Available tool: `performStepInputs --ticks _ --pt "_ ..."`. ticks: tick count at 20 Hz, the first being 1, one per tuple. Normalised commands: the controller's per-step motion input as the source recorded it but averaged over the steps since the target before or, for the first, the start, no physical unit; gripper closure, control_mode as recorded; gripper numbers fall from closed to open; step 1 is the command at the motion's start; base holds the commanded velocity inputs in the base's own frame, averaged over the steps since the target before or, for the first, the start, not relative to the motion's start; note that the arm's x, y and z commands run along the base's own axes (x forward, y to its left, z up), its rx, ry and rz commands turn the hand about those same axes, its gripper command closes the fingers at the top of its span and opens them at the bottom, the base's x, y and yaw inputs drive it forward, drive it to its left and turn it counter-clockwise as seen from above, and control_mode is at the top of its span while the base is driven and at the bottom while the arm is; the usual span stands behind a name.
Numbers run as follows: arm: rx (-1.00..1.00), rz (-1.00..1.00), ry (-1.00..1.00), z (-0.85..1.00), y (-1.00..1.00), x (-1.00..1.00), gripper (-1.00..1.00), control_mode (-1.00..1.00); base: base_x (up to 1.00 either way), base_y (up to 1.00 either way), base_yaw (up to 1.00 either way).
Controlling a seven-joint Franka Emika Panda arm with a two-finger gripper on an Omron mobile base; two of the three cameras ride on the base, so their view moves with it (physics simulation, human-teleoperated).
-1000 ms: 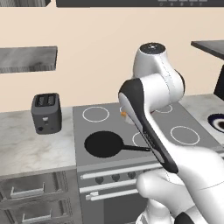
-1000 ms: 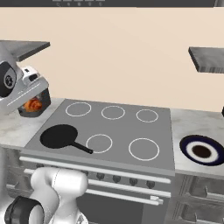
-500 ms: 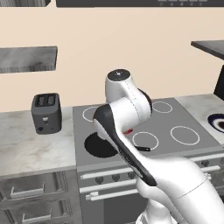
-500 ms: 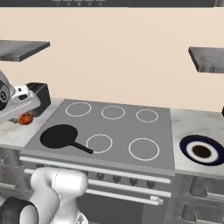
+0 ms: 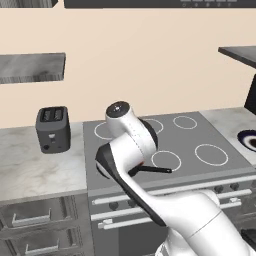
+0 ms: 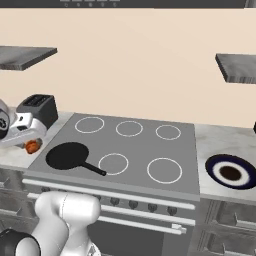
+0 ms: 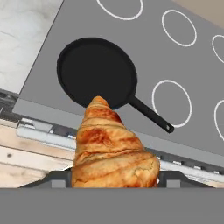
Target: Pick the croissant and place it on the pan. Then turn on the stove to warm the croissant.
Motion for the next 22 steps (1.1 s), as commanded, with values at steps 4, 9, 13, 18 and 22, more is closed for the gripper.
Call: performStepInputs --ticks 4,9,13,18,22 --pt "0.0 -0.08 -0.07 -0.06 0.0 0.03 1.0 -1.0 0.0 0.0 0.0" --pt "0.0 0.0 0.0 -0.26 -0.08 0.29 1.0 -1.0 0.0 0.0 0.0" --pt "0.0 0.0 0.0 -0.56 -0.32 0.72 1.0 -1.0 0.0 0.0 0.0" --pt "0.01 0.0 -0.01 -0.36 -0.12 0.43 1.0 -1.0 0.0 0.0 0.0" --pt "0.05 0.0 0.0 -0.25 0.24 0.12 1.0 -1.0 0.0 0.0 0.0"
